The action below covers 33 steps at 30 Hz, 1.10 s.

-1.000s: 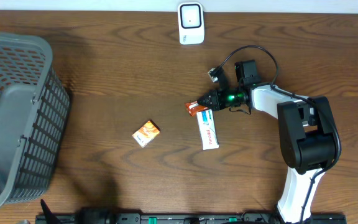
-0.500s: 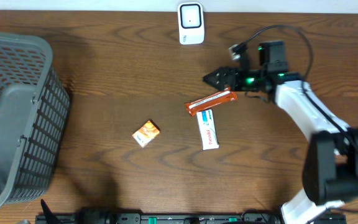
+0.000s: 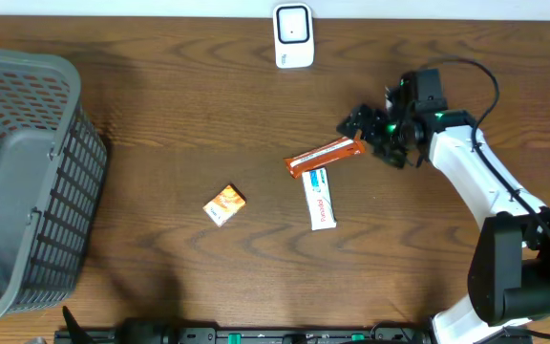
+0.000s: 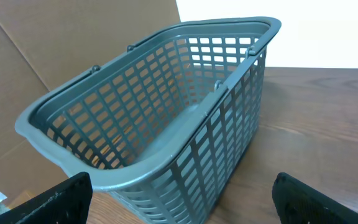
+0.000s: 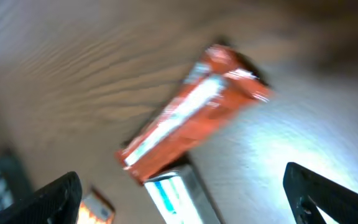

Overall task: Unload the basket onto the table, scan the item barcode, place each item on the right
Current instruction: 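Lift the candy bar with the right gripper off the table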

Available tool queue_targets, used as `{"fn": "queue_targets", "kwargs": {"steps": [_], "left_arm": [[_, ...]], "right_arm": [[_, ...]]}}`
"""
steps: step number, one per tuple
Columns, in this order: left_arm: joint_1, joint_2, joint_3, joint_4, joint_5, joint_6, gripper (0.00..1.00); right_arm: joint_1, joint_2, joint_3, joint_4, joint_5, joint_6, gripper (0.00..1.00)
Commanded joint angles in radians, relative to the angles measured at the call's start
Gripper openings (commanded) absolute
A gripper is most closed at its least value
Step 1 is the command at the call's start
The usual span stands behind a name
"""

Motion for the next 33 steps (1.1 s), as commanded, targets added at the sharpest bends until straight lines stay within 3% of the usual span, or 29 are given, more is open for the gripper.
{"fn": "queue_targets", "kwargs": {"steps": [1, 17, 20, 22, 25, 29, 33], "left_arm": [[0.005, -0.001, 0.002, -0.002, -0.005, -0.002, 0.93], [0.005, -0.001, 0.002, -0.002, -0.005, -0.002, 0.93], [0.005, -0.001, 0.002, -0.002, -0.005, -0.002, 0.93], [0.005, -0.001, 0.002, -0.002, -0.005, -0.002, 0.93], [0.005, -0.001, 0.002, -0.002, -0.005, -0.002, 0.93], [0.005, -0.001, 0.002, -0.002, -0.005, -0.002, 0.93], [0.005, -0.001, 0.002, -0.002, -0.005, -0.002, 0.93]], "right_arm": [[0.009, 0.016, 0.001, -0.021, 0.122, 0.194, 0.99], [0.117, 0.272, 0.001, 0.135, 0.107, 0.441, 0.99], [0.132, 0.305, 0.001, 0.131, 0.113, 0.476, 0.95], [0.142, 0.334, 0.001, 0.131, 0.113, 0.493, 0.89], [0.151, 0.383, 0.001, 0.129, 0.115, 0.505, 0.57], [0.151, 0.422, 0.001, 0.130, 0.139, 0.510, 0.03], [0.141, 0.402, 0.002, 0.159, 0.160, 0.474, 0.01]]}}
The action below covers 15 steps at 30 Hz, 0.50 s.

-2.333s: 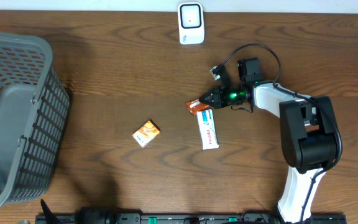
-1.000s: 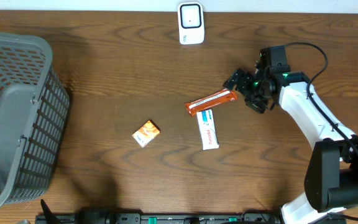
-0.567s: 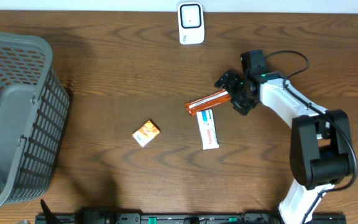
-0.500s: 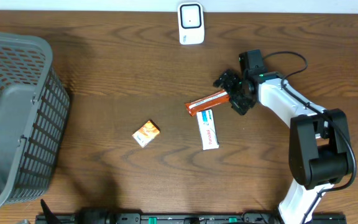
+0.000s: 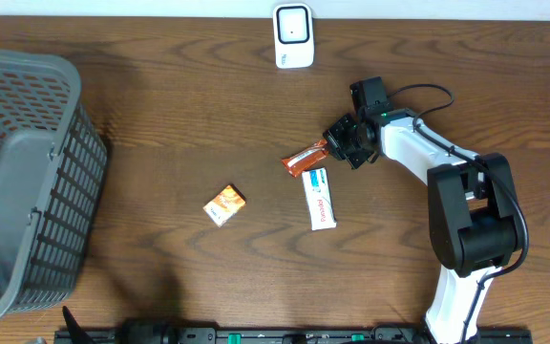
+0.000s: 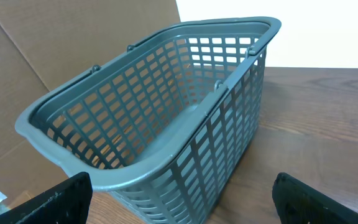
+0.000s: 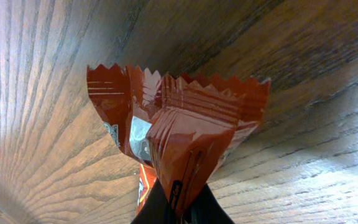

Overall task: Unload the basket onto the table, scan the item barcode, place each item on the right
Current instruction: 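Lift the candy bar with the right gripper off the table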

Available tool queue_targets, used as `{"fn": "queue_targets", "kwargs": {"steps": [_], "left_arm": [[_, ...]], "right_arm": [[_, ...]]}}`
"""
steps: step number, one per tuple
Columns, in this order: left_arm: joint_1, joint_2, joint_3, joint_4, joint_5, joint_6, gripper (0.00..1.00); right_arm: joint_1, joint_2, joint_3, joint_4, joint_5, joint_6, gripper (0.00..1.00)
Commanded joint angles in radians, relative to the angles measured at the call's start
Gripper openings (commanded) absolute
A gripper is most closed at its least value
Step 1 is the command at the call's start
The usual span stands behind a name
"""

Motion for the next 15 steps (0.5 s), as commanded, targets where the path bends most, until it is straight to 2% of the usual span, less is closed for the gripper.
{"fn": "queue_targets", "kwargs": {"steps": [1, 4, 8, 11, 15], "left_arm": [[0.005, -0.001, 0.002, -0.002, -0.005, -0.002, 0.93], [0.005, -0.001, 0.002, -0.002, -0.005, -0.002, 0.93], [0.005, -0.001, 0.002, -0.002, -0.005, -0.002, 0.93], [0.005, -0.001, 0.002, -0.002, -0.005, -0.002, 0.93], [0.005, -0.001, 0.002, -0.002, -0.005, -0.002, 0.93]], "right_arm": [[0.001, 0.081, -0.066, 0.005, 0.114, -0.059, 0.01], [-0.010, 0.003, -0.066, 0.013, 0.095, -0.116, 0.01], [-0.039, -0.160, -0.066, 0.003, -0.048, -0.211, 0.01], [-0.069, -0.316, -0.066, -0.083, -0.098, -0.225, 0.01], [-0.079, -0.476, -0.066, -0.138, -0.132, -0.324, 0.01]]}}
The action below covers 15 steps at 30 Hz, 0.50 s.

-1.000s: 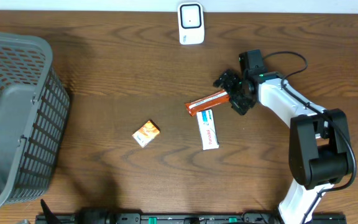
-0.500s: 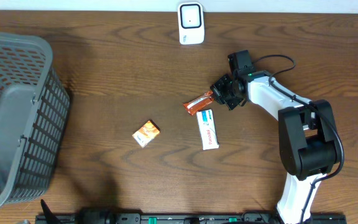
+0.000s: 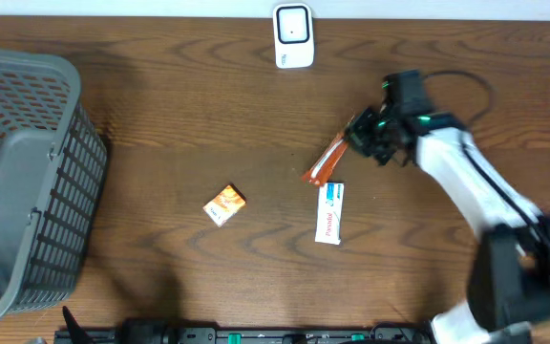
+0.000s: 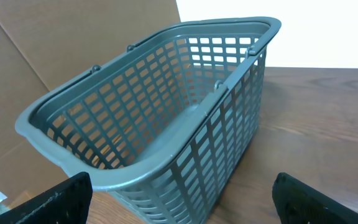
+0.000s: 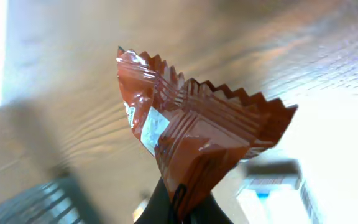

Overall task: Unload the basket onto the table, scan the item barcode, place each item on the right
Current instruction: 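Lift the candy bar with the right gripper off the table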

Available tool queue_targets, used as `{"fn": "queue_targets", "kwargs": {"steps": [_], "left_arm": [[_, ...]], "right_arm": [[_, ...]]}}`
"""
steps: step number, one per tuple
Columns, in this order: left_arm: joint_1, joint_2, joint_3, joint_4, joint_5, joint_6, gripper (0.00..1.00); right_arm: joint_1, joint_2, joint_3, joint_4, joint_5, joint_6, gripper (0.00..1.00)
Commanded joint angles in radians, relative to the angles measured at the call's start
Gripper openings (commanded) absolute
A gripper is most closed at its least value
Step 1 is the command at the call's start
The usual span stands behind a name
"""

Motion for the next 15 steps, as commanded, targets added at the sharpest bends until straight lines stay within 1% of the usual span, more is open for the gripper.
{"fn": "queue_targets", "kwargs": {"steps": [1, 3, 6, 8, 9, 12, 15], "left_arm": [[0.005, -0.001, 0.002, -0.002, -0.005, -0.002, 0.93], [0.005, -0.001, 0.002, -0.002, -0.005, -0.002, 0.93], [0.005, -0.001, 0.002, -0.002, -0.005, -0.002, 0.93], [0.005, -0.001, 0.002, -0.002, -0.005, -0.002, 0.93], [0.005, -0.001, 0.002, -0.002, -0.005, -0.002, 0.93], [0.005, -0.001, 0.002, -0.002, -0.005, -0.002, 0.93], [0.005, -0.001, 0.002, -0.002, -0.005, -0.002, 0.93]], "right_arm": [[-0.006, -0.162, 0.008, -0.030, -0.069, -0.130, 0.01], [-0.006, -0.230, 0.008, -0.064, -0.093, -0.145, 0.01], [-0.006, -0.272, 0.008, -0.091, -0.155, -0.171, 0.01], [-0.006, -0.281, 0.008, -0.094, -0.243, -0.211, 0.01], [-0.007, -0.281, 0.008, -0.087, -0.317, -0.246, 0.01], [-0.013, -0.281, 0.008, -0.069, -0.412, -0.322, 0.01], [-0.023, -0.281, 0.008, -0.067, -0.487, -0.325, 0.01]]}}
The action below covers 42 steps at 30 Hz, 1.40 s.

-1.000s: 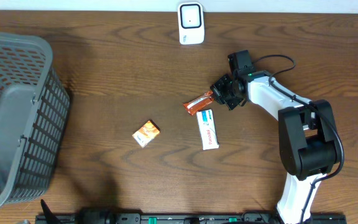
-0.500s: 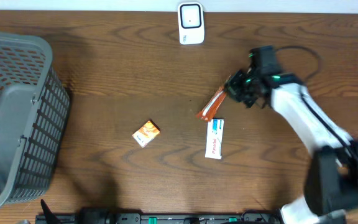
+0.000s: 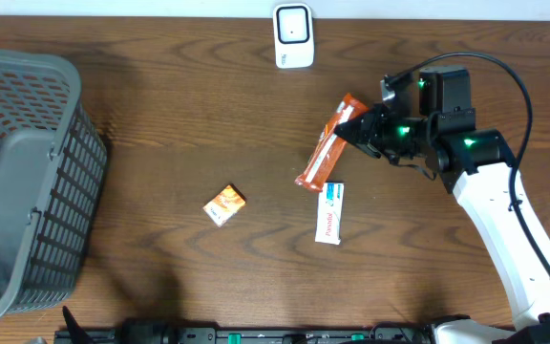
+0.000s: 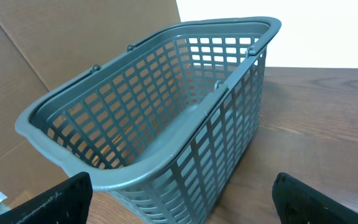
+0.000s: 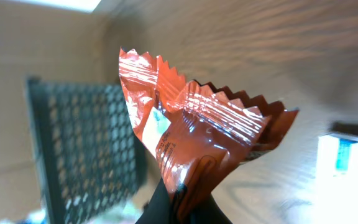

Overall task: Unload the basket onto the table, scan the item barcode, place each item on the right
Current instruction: 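Lift the candy bar with the right gripper off the table, then carry the candy bar with the right gripper up to the white scanner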

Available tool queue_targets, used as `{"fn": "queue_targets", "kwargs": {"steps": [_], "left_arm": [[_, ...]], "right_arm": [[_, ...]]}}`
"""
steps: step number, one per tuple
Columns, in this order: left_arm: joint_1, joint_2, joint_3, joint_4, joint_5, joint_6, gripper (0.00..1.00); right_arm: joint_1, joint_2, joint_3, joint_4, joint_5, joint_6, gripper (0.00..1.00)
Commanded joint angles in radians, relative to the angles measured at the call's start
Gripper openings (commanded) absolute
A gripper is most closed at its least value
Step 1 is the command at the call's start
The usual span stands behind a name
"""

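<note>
My right gripper is shut on one end of the orange-red snack wrapper, which hangs lifted over the middle of the table; the right wrist view shows the wrapper pinched between my fingers. The white barcode scanner stands at the table's far edge. My left gripper is open, off to the left and facing the grey basket; it does not show in the overhead view.
A white and blue box lies on the table just below the held wrapper. A small orange packet lies left of it. The grey basket fills the table's left side.
My right gripper has lifted the wrapper higher and tilted it; the wrapper now stretches further toward the far side. The left arm has not moved.
My right gripper was open beside the wrapper, which lay across the white and blue box. Then it was shut on the wrapper's right end. Later the wrapper was raised off the table and the box lay shifted right; now the wrapper is held higher still.
</note>
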Motion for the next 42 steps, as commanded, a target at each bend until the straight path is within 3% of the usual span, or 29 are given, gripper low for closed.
{"fn": "queue_targets", "kwargs": {"steps": [1, 7, 11, 15, 18, 25, 32, 38, 42], "left_arm": [[0.005, -0.001, 0.002, -0.002, -0.005, -0.002, 0.93], [0.005, -0.001, 0.002, -0.002, -0.005, -0.002, 0.93], [0.005, -0.001, 0.002, -0.002, -0.005, -0.002, 0.93], [0.005, -0.001, 0.002, -0.002, -0.005, -0.002, 0.93], [0.005, -0.001, 0.002, -0.002, -0.005, -0.002, 0.93], [0.005, -0.001, 0.002, -0.002, -0.005, -0.002, 0.93], [0.005, -0.001, 0.002, -0.002, -0.005, -0.002, 0.93], [0.005, -0.001, 0.002, -0.002, -0.005, -0.002, 0.93], [0.005, -0.001, 0.002, -0.002, -0.005, -0.002, 0.93]], "right_arm": [[-0.021, -0.011, 0.005, 0.004, -0.171, -0.070, 0.01], [-0.051, -0.010, 0.005, 0.004, -0.201, -0.069, 0.01], [-0.050, -0.010, 0.005, 0.038, -0.100, -0.071, 0.01], [-0.050, -0.010, 0.005, 0.164, 0.046, -0.088, 0.01], [-0.037, -0.010, 0.005, 0.369, 0.097, -0.093, 0.01], [0.085, 0.000, 0.005, 0.549, 0.455, -0.235, 0.01], [0.180, 0.036, 0.005, 0.605, 0.488, -0.274, 0.01], [0.239, 0.072, 0.005, 0.579, 0.621, -0.389, 0.01], [0.257, 0.114, 0.005, 0.672, 0.702, -0.482, 0.01]]}}
